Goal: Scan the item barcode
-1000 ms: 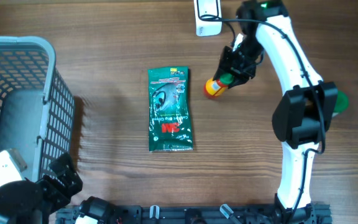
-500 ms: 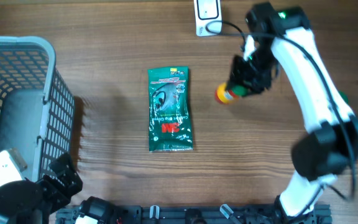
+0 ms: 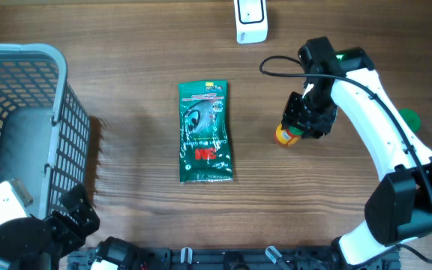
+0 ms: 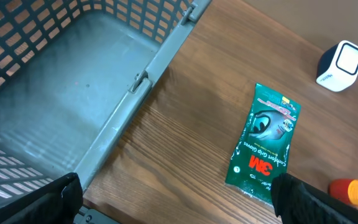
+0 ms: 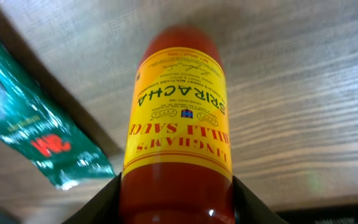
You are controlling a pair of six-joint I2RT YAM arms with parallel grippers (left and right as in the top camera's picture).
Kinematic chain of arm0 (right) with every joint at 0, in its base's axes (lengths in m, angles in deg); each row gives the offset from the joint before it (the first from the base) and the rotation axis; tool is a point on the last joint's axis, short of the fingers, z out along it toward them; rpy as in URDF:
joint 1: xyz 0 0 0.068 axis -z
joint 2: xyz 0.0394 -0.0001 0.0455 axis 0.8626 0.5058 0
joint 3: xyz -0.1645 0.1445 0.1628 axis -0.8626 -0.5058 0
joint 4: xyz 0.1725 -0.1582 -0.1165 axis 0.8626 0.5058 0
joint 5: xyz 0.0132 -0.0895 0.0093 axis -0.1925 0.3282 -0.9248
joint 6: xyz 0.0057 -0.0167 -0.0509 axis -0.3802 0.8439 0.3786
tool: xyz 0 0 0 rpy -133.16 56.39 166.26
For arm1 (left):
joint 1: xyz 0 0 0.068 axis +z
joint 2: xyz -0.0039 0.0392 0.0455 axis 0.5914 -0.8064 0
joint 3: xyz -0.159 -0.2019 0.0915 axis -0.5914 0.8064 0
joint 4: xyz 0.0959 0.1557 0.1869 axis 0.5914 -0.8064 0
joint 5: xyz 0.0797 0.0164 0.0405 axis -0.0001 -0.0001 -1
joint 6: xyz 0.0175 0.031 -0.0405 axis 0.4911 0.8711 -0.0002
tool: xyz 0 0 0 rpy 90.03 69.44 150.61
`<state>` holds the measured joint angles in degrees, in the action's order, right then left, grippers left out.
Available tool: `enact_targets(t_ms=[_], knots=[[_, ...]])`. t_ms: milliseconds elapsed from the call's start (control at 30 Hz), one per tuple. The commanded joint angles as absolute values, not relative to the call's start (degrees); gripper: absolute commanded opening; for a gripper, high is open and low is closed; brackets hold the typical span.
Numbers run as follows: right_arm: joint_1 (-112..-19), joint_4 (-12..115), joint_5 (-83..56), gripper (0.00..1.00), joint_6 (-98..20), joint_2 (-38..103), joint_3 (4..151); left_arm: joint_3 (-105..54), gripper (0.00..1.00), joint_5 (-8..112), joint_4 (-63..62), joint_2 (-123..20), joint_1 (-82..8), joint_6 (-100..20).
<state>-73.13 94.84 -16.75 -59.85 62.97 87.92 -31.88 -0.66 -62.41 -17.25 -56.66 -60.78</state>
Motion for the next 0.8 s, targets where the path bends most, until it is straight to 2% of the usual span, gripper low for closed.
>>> enact_targets(t_ms=[0,367,433,500,667,767], knots=[[-73.3,92.4,-15.3,0.41,-64.2,63.0,88.0,-32.0,1.0,-1.0,-62.4,-17.2,-56.4,-61.5],[-73.3,88.1,-14.8,0.47,-67.7,67.4,88.0,-32.0,1.0,-1.0,-62.4,-17.2,-56.4,-61.5],[-73.3,87.7,-14.8,0.59,-67.6,68.0,88.0,-32.0,1.0,-1.0,-62.4,-17.2,-56.4,-61.5],[-73.2,87.0,-14.8,0.64,-67.5,68.1,88.0,-32.0,1.0,-1.0,-62.4,-17.2,-56.4,-61.5],[-71.5,89.8,-15.3,1.0,-65.2,67.9,94.6,-32.0,1.0,-1.0,-62.4,-17.2,-56.4,-61.5],[-69.8,92.7,-19.0,1.0,-62.9,67.8,103.0,-32.0,1.0,-1.0,-62.4,-17.2,-56.4,-61.5]])
